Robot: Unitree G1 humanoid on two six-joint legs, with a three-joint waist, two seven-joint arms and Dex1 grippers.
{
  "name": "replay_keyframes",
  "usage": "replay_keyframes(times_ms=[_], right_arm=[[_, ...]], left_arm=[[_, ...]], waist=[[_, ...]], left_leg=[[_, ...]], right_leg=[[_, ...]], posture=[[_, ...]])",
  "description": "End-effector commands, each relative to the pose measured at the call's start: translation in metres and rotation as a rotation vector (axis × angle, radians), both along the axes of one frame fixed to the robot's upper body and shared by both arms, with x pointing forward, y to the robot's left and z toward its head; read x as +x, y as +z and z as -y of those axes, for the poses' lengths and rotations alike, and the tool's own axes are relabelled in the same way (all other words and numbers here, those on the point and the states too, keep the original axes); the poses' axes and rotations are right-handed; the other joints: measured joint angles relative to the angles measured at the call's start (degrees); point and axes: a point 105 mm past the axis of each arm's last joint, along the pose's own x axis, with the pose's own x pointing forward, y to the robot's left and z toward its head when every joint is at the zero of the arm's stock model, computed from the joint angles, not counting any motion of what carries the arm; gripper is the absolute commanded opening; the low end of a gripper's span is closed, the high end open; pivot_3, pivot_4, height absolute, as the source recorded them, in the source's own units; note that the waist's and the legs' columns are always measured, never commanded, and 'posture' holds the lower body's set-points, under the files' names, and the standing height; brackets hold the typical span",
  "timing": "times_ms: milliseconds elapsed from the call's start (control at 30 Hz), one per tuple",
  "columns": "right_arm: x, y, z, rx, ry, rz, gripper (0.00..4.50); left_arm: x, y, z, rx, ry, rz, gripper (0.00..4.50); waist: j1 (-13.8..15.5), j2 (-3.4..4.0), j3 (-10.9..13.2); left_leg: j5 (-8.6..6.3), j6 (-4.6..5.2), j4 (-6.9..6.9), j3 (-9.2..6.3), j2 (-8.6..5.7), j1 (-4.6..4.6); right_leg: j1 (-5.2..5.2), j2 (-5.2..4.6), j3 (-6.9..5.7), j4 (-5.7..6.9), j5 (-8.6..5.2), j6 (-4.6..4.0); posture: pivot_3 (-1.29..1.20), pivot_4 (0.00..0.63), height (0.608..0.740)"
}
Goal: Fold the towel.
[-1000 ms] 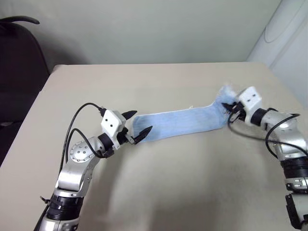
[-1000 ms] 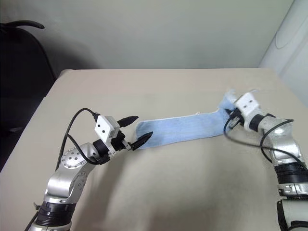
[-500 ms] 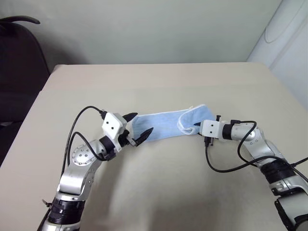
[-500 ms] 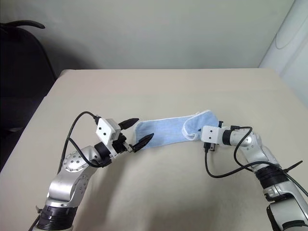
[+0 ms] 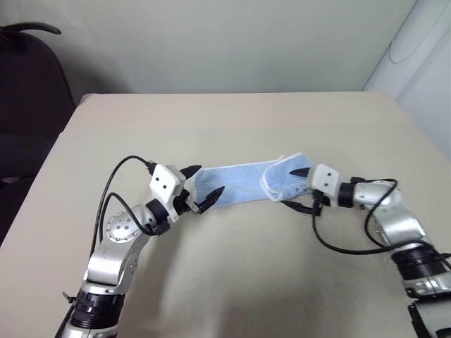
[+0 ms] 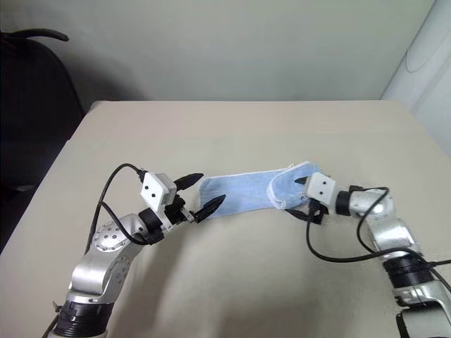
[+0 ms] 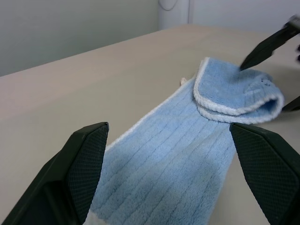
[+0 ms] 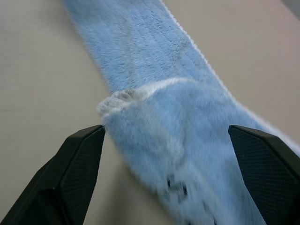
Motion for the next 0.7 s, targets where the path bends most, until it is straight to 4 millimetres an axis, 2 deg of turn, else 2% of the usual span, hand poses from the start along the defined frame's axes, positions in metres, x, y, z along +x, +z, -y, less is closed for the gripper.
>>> replay_keyframes(times_ms=[33, 133, 200, 300, 433, 567, 633, 700], right_arm=[[-0.014, 0.031, 0.01, 0.113, 0.029, -0.027, 4.46], [-0.001, 0.046, 0.02, 0.247, -0.074, -0.052, 3.92], [0.013, 0.044, 0.022, 0.294, -0.15, -0.065, 3.26], [0.028, 0.03, 0.016, 0.335, -0.21, -0.102, 2.18], [0.049, -0.002, 0.009, 0.366, -0.301, -0.17, 0.78], [0.057, -0.041, 0.007, 0.306, -0.349, -0.218, 0.78], [0.06, -0.046, 0.004, 0.32, -0.35, -0.219, 0.78], [0.063, -0.041, 0.001, 0.362, -0.346, -0.206, 0.78]], left_arm=[[-0.005, 0.017, -0.006, -0.049, 0.016, 0.04, 4.5], [-0.005, 0.018, -0.021, -0.151, 0.059, -0.033, 4.5], [-0.008, 0.015, -0.03, -0.217, 0.076, -0.101, 4.5], [-0.013, 0.007, -0.043, -0.304, 0.112, -0.218, 4.5], [-0.025, 0.003, -0.054, -0.426, 0.139, -0.318, 4.5], [-0.039, 0.001, -0.063, -0.515, 0.171, -0.384, 4.5], [-0.047, -0.003, -0.065, -0.559, 0.188, -0.427, 4.5], [-0.056, -0.009, -0.063, -0.603, 0.201, -0.482, 4.5]], waist=[[0.0, -0.01, 0.0], [-0.2, -0.04, 0.0], [-0.5, -0.04, 0.0], [-0.5, -0.05, 0.0], [-0.4, -0.05, 0.0], [-0.1, -0.04, 0.0], [-0.3, -0.04, 0.0], [-0.4, -0.06, 0.0]], left_leg=[[0.01, -0.02, 0.0, 0.02, 0.0, 0.0], [0.05, -0.09, -0.01, 0.08, 0.01, 0.04], [0.06, -0.1, -0.03, 0.13, 0.02, 0.13], [0.06, -0.1, -0.06, 0.11, 0.04, 0.17], [0.06, -0.09, -0.05, 0.07, 0.04, 0.17], [0.06, -0.1, -0.07, 0.03, 0.0, 0.15], [0.06, -0.1, -0.07, 0.05, 0.01, 0.18], [0.07, -0.11, -0.07, 0.05, 0.01, 0.25]], right_leg=[[0.0, 0.01, 0.02, 0.0, -0.01, 0.01], [0.0, 0.06, 0.06, 0.0, -0.03, 0.04], [0.01, 0.07, 0.13, 0.03, -0.04, 0.06], [0.0, 0.07, 0.14, 0.07, -0.04, 0.07], [-0.04, 0.05, 0.1, 0.12, -0.04, 0.07], [-0.05, 0.01, 0.06, 0.14, -0.04, 0.06], [-0.04, 0.01, 0.05, 0.14, -0.03, 0.06], [0.06, 0.02, 0.04, 0.13, -0.03, 0.06]], posture=[[0.0, 0.15, 0.74], [0.0, 0.15, 0.74], [0.0, 0.15, 0.74], [0.0, 0.15, 0.74], [0.0, 0.15, 0.74], [0.0, 0.15, 0.74], [0.0, 0.15, 0.74], [0.0, 0.15, 0.74]])
